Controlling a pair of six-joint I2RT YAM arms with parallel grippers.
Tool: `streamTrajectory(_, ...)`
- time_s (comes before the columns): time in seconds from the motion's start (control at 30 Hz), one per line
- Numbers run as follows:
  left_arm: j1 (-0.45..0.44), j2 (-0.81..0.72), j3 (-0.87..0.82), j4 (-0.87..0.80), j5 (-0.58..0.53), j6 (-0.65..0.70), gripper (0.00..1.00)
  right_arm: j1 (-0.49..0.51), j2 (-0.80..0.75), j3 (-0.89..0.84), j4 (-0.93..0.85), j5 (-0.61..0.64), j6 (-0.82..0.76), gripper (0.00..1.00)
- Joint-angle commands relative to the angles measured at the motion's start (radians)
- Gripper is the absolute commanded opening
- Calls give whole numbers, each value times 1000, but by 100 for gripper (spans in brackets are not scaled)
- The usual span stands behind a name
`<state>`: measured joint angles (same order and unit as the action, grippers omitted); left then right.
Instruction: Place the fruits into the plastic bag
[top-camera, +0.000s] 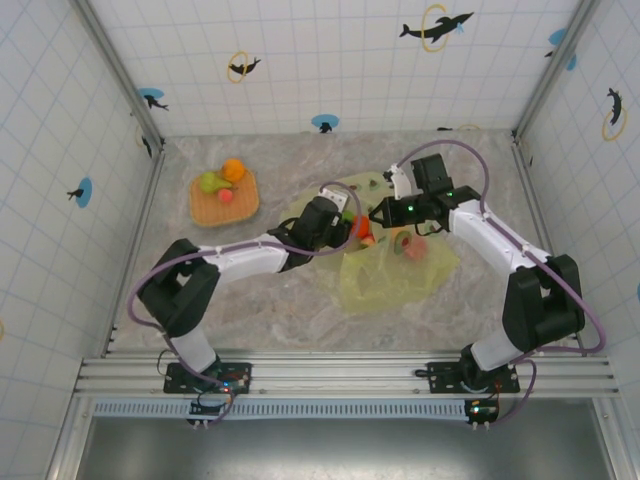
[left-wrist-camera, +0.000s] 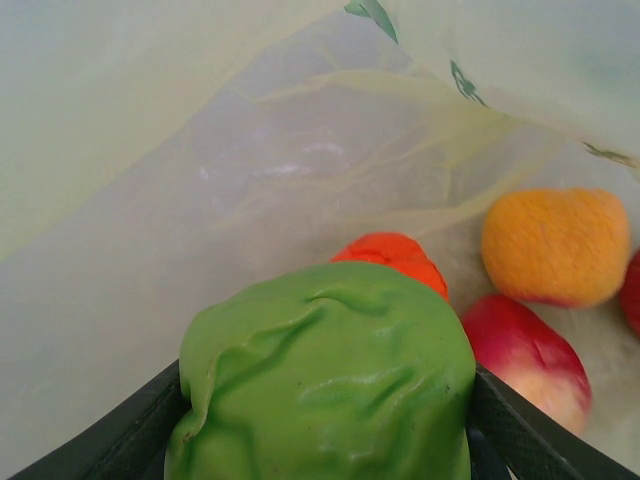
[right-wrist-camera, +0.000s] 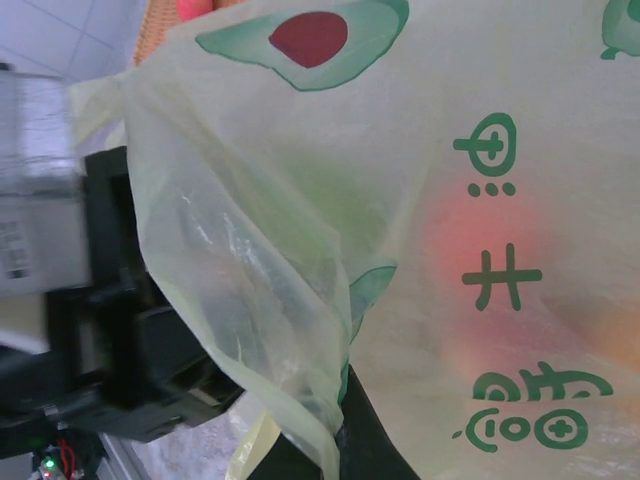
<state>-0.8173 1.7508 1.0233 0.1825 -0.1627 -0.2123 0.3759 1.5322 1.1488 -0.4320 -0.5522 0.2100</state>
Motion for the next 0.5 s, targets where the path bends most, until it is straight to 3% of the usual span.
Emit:
streamTrajectory(0.0,3,50,44,165,-22,-17,53,-13,-22,-10,56,-67,38,0)
streamTrajectory(0.47,3,208,107,368,95,-131,63,-44,8,-11,124,-132,95,0)
